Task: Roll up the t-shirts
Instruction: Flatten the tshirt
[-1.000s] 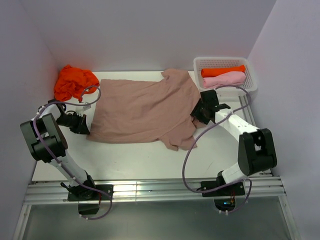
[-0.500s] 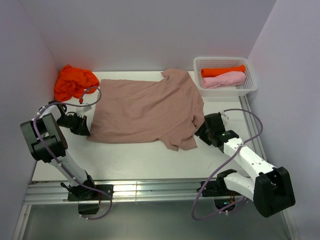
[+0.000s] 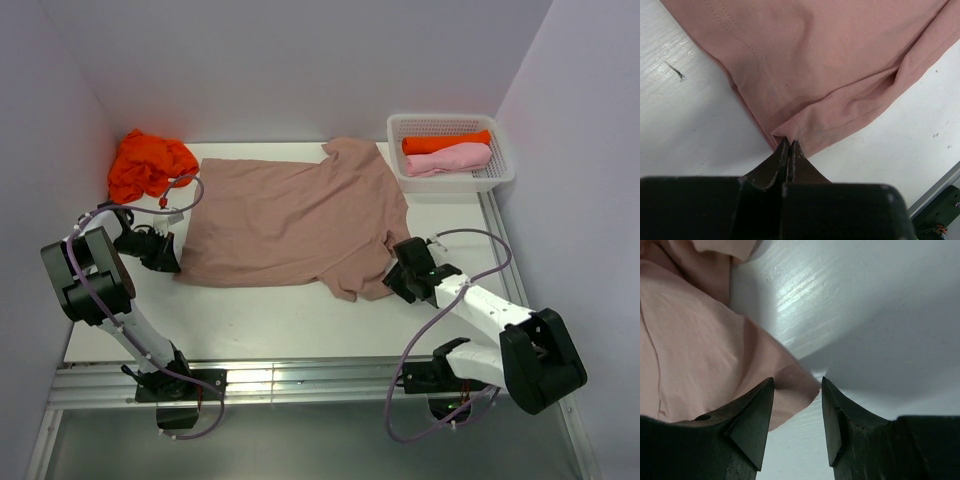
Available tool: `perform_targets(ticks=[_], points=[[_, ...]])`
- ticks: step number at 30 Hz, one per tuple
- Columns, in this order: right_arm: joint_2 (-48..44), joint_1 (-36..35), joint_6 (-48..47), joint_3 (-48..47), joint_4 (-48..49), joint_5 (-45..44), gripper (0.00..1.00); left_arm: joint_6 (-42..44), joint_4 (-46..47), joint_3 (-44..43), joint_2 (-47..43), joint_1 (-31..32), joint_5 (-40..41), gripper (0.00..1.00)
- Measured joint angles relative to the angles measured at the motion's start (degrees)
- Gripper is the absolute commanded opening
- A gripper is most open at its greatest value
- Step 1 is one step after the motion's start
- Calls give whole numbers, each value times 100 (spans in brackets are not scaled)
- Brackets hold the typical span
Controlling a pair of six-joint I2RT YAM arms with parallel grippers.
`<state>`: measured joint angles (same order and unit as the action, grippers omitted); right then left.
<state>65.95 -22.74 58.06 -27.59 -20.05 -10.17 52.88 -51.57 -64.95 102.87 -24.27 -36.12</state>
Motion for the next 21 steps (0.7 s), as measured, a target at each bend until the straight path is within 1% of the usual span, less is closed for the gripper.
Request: perform_targets(ticks=[2,4,7,9,12,14,21], points=[[94,-114,63,0,2,-39,48,2,-2,2,-2,0,0,0],[133,-205,111,-2,37,-98,44,2,-2,2,-9,0,0,0],[166,-306,208,0,63,-144,22,4,-2,7,-44,0,0,0],[155,-369,291,2,76,-173,9,7,-2,17,-79,0,2,0],[-17,-472,409,7,-9,-264,5,24,4,61,-160,0,7,0],[-391,-612,503,13,-190,-382,3,28,4,111,-238,0,13,0],[-2411,-1263,935,-48,-955,-835,0,44,24,293,-610,0,109,0]])
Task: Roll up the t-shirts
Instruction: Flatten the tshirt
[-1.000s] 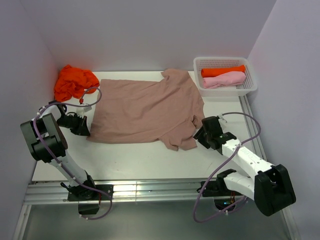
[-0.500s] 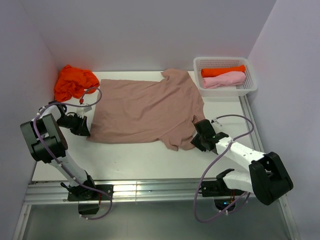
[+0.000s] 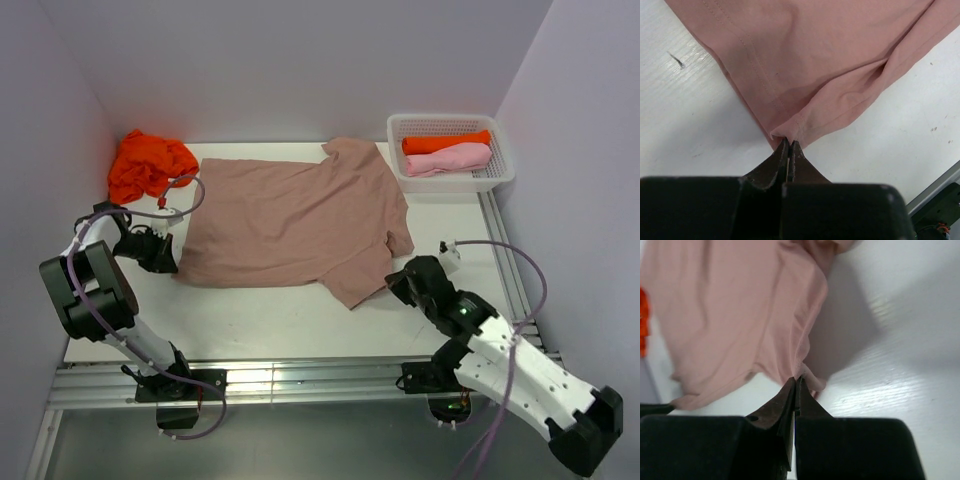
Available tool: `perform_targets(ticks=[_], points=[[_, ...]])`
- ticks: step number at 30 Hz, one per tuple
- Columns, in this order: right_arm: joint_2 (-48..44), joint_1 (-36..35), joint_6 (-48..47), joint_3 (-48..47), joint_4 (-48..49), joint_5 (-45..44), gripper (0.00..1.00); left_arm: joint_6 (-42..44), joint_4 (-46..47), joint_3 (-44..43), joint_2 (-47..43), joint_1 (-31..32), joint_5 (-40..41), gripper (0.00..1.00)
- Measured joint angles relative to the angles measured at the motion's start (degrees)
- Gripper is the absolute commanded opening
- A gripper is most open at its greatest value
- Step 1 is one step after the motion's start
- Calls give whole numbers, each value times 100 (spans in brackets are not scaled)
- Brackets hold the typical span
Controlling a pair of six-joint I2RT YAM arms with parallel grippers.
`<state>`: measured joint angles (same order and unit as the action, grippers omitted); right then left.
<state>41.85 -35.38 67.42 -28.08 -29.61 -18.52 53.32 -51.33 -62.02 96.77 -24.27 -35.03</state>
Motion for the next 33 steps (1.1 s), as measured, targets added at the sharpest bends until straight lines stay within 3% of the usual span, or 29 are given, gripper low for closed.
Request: perform_targets(ticks=[6,16,28,33], points=[[-1353,-544,396,-7,-575,-245,0,44,2,149,-372,0,103,0],[-2369,-765,522,-17,-907,-304,0,155,94,586,-1021,0,424,0],[-2035,-778,-4,-573,-813,-109,0,446,173,1095,-1248,0,855,0],[-1438,-789,-267,-756,-739,7,0,505,337,1255,-1294,-2,1106,0]])
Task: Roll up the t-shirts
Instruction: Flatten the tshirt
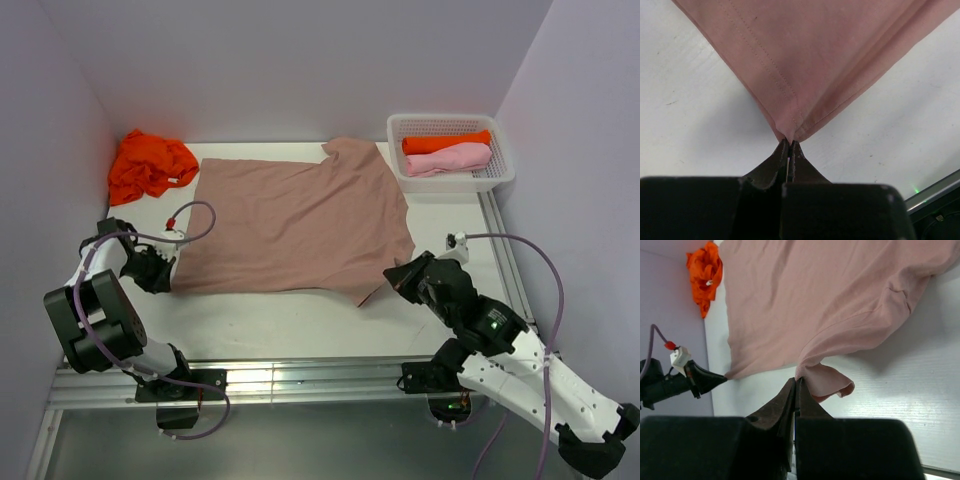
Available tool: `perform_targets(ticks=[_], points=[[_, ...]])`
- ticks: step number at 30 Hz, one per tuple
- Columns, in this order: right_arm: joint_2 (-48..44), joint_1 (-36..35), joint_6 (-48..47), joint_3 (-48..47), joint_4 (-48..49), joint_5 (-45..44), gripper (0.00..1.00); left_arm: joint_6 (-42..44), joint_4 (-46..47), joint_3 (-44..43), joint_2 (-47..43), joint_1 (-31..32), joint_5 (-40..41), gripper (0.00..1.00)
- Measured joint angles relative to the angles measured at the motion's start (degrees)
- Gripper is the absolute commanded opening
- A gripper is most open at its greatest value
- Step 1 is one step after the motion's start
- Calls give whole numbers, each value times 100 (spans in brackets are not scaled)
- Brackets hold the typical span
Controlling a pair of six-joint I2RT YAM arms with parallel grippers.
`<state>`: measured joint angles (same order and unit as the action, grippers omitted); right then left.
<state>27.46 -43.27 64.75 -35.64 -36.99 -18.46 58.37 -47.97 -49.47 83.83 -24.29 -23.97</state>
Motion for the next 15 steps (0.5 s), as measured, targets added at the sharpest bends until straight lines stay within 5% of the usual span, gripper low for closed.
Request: perform_targets(ticks=[15], points=[[2337,-254,-658,-791,315,308,4,46,28,-116,170,-37,140,0]])
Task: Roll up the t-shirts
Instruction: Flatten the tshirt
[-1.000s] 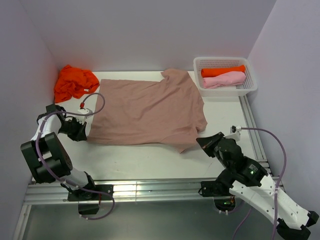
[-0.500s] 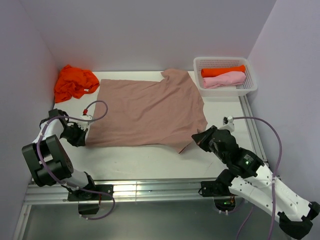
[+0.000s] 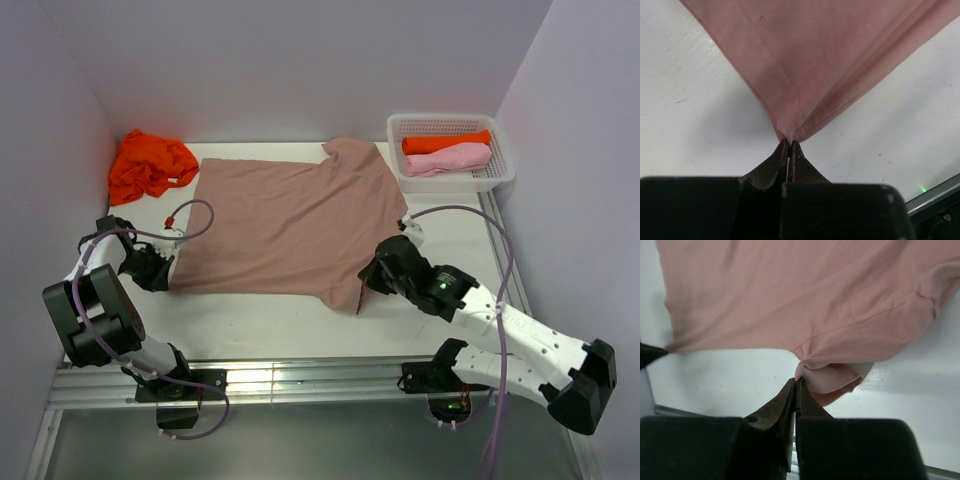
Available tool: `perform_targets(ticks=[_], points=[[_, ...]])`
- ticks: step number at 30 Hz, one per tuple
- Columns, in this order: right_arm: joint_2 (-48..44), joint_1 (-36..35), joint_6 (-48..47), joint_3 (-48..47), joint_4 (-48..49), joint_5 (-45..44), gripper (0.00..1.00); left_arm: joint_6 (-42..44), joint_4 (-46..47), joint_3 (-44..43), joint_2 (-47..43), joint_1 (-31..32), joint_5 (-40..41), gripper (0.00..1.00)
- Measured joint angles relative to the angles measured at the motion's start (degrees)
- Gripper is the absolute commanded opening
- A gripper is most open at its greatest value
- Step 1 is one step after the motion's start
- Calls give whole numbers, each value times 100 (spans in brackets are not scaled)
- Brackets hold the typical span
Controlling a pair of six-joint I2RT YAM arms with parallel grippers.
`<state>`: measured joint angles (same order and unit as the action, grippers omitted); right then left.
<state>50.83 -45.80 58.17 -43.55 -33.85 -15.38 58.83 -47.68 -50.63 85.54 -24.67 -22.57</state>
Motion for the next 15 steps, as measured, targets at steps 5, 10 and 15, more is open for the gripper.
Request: perform_targets(ticks=[5,10,15], points=[[542,-238,-179,15,127,199,32,-2,-4,-111,109,0,0,0],[673,-352,-155,15,-31,28,50,-2,-11,-138,146,13,2,0],[168,-321,186,4,-505,-562,54,-4,-9,-138,160,50,9,0]])
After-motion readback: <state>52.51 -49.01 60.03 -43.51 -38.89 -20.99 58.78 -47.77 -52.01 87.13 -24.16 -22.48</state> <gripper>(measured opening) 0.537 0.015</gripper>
